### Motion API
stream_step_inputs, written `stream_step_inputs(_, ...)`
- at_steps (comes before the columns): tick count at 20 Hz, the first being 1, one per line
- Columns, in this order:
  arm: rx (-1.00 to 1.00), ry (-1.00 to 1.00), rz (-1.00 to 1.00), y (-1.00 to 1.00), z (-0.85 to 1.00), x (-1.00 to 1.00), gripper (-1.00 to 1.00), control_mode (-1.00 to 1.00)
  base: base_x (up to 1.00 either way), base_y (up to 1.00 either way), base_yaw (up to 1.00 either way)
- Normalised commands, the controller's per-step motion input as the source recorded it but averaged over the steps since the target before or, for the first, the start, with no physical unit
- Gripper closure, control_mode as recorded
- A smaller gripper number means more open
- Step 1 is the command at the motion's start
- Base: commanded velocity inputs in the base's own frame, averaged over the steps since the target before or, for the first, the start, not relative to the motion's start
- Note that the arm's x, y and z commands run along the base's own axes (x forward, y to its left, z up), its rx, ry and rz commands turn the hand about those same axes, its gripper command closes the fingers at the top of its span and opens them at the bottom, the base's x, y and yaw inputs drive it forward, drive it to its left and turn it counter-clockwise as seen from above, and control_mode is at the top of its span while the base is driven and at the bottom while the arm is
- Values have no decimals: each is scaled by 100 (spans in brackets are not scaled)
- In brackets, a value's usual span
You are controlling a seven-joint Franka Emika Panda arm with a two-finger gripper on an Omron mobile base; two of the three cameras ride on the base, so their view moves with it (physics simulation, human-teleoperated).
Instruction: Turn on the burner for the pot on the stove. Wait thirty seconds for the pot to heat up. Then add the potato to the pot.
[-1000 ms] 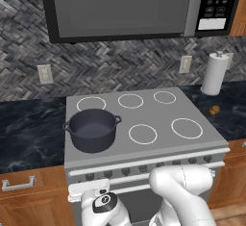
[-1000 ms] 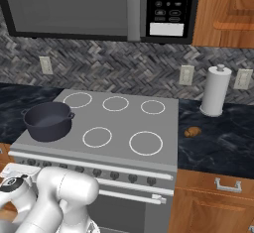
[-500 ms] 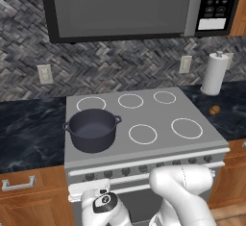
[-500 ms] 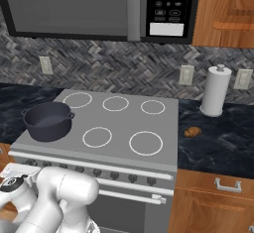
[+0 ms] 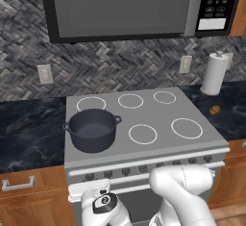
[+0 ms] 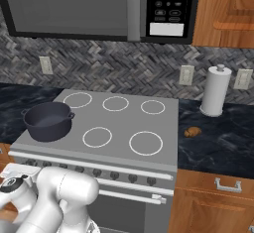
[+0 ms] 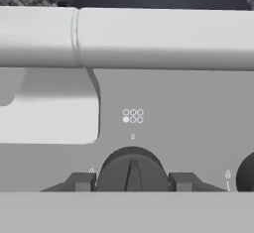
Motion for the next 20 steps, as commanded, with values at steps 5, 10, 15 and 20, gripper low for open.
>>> stream_step_inputs(5, -7, -4, 0, 0, -18, 0, 100, -100, 0, 0, 0)
stream_step_inputs(10, -11, 0, 0, 0, -5, 0, 100, -100, 0, 0, 0)
stream_step_inputs(15, -13, 0, 0, 0, 0, 0, 100, -100, 0, 0, 0)
stream_step_inputs(20, -12, 0, 0, 0, 0, 0, 100, -100, 0, 0, 0)
